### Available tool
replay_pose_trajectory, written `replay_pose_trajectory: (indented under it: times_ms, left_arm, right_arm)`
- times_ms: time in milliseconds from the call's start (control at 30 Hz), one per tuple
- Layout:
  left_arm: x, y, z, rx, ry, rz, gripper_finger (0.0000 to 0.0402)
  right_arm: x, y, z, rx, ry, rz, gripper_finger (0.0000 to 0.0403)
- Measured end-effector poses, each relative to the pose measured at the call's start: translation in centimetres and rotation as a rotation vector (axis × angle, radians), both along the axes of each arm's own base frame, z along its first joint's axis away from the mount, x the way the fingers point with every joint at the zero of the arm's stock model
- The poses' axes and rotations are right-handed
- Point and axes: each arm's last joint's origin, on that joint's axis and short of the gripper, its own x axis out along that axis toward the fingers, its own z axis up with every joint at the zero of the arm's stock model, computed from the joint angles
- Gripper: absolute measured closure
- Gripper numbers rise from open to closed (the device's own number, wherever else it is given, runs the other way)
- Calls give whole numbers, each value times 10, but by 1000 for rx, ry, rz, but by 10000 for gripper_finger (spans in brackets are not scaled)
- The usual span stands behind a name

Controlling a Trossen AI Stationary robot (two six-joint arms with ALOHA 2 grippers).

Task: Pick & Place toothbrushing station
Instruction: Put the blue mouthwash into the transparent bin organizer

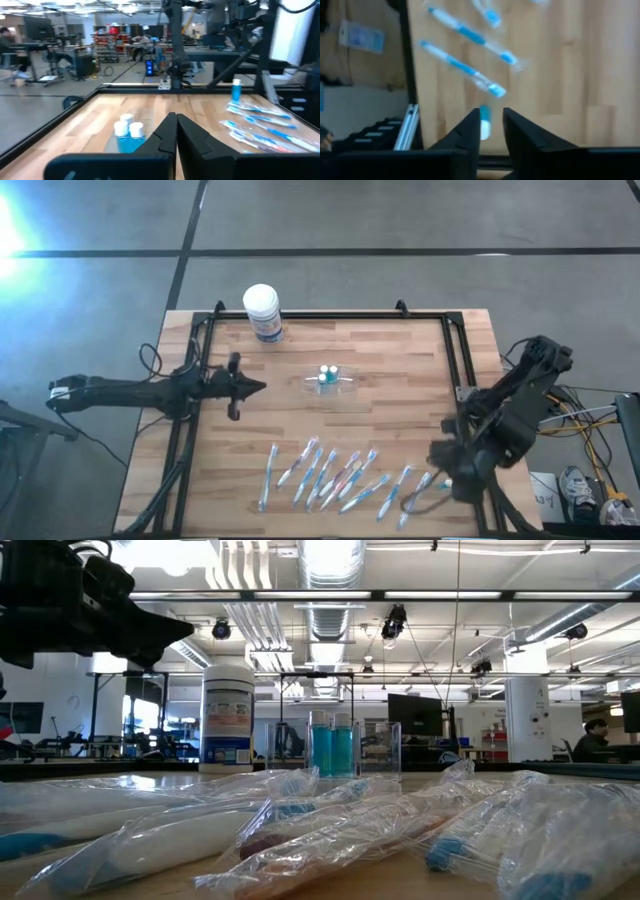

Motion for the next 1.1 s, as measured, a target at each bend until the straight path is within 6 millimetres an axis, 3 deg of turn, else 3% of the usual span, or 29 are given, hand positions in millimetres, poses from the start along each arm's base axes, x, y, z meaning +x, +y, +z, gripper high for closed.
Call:
replay_pose_trajectory:
  times_ms: [267, 500, 700, 1100]
  left_arm:
    - [0, -2, -3, 7, 26, -76, 390]
    - [0, -2, -3, 7, 29, -81, 385]
    - [0, -2, -3, 6, 30, -82, 396]
    - [0, -2, -4, 5, 32, -83, 382]
  right_arm:
    - [-1, 32, -30, -99, 83, 68, 217]
    - [-7, 49, -48, -156, 126, 81, 167]
    - [-17, 60, -63, -201, 150, 120, 155]
    - [-27, 55, -87, -210, 149, 112, 162]
